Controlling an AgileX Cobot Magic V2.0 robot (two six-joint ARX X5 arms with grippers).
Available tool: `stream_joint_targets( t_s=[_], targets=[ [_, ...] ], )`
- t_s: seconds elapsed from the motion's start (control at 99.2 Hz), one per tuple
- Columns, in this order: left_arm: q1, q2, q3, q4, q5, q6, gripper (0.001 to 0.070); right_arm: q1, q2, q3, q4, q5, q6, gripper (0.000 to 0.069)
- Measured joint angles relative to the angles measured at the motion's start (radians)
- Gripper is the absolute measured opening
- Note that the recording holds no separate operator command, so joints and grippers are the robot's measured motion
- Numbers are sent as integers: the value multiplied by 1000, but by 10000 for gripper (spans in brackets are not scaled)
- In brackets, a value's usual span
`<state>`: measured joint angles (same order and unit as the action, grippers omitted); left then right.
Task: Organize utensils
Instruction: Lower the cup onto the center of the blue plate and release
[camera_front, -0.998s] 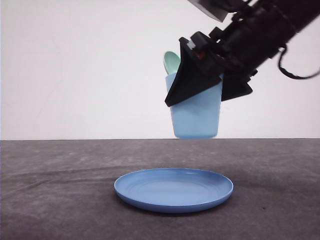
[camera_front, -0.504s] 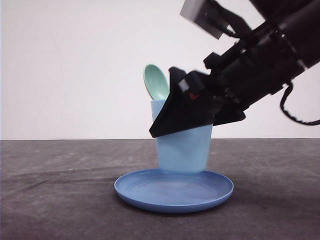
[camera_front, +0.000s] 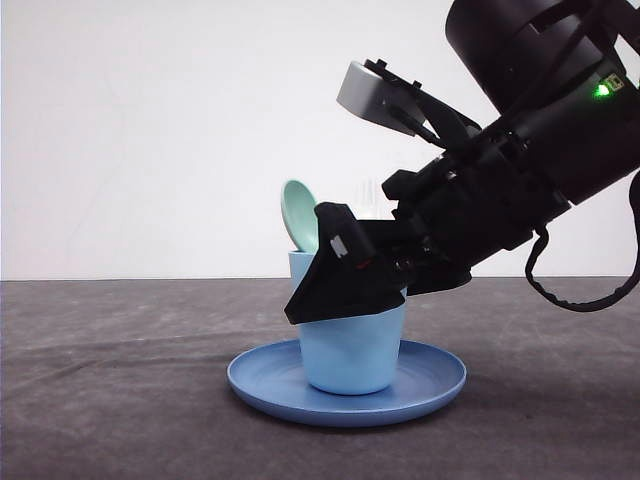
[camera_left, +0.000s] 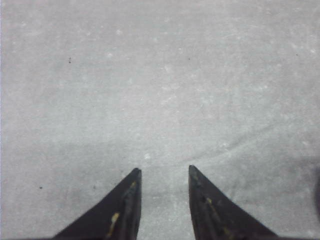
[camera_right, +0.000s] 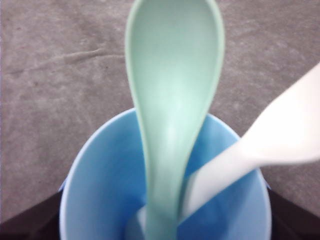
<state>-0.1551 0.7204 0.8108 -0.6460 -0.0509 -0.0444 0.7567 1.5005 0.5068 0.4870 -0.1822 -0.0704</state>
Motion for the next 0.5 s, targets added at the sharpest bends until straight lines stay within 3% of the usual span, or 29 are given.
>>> stream_joint_targets(
  t_s=[0.242,0.504],
  targets=[
    [0,0,0,0,0,0,165,0,0,0,-2,0,23,615],
    [0,0,0,0,0,0,165,-26,-32,0,-101,1,49,629]
  ],
)
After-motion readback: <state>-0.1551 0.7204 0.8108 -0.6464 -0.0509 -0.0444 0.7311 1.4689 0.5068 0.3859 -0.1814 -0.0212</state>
